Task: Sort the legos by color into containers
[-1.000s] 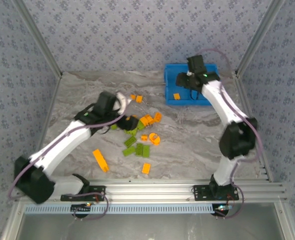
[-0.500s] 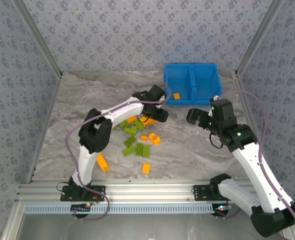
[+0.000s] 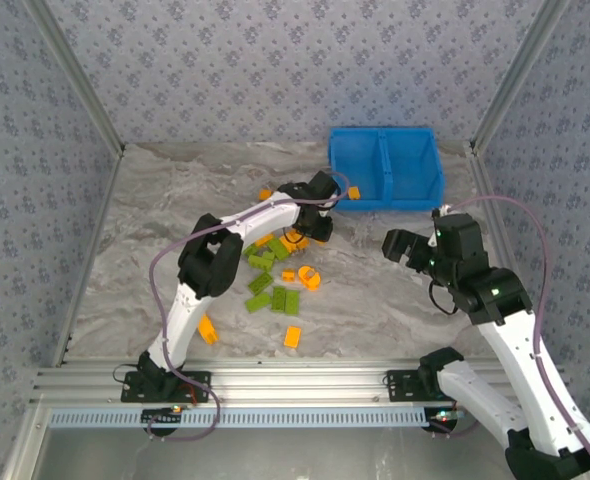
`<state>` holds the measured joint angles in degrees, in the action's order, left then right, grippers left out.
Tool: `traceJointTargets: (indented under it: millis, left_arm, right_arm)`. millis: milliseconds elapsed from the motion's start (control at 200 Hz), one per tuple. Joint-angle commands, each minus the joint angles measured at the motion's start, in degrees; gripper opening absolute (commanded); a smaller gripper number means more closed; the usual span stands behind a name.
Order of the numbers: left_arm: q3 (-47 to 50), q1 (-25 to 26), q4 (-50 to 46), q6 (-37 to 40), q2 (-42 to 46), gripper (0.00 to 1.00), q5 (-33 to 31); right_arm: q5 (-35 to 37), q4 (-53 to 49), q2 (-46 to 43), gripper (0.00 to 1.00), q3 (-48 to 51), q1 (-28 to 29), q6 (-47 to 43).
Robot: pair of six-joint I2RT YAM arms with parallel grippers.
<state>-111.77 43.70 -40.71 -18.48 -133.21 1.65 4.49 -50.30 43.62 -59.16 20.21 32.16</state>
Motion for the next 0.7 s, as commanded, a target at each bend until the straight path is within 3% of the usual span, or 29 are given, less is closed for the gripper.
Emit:
traceJointTargets:
  millis: [0,225,495,700]
  left_arm:
    - [-3.5,1.5,-2.0,0.2,4.7,0.25,0.3]
    - [-14.4,3.0,0.0,2.0,8.1,0.25,-2.8]
    - [-47.8,2.7,1.5,10.4,-12.2,0.24,-16.0]
    - [-45.6,1.0,15.0,14.2,-16.8,0.24,-16.5]
  right_arm:
    - [2.6,-3.4,-3.5,1.00,-2.9,0.3,1.3]
    - [4.6,-8.6,-7.5,1.00,-5.8,0.3,0.9]
    - [4.4,-7.8,-7.9,1.00,-5.4,0.4,2.7]
    - [4.3,-9.7,-8.3,1.00,-6.0,0.3,2.9]
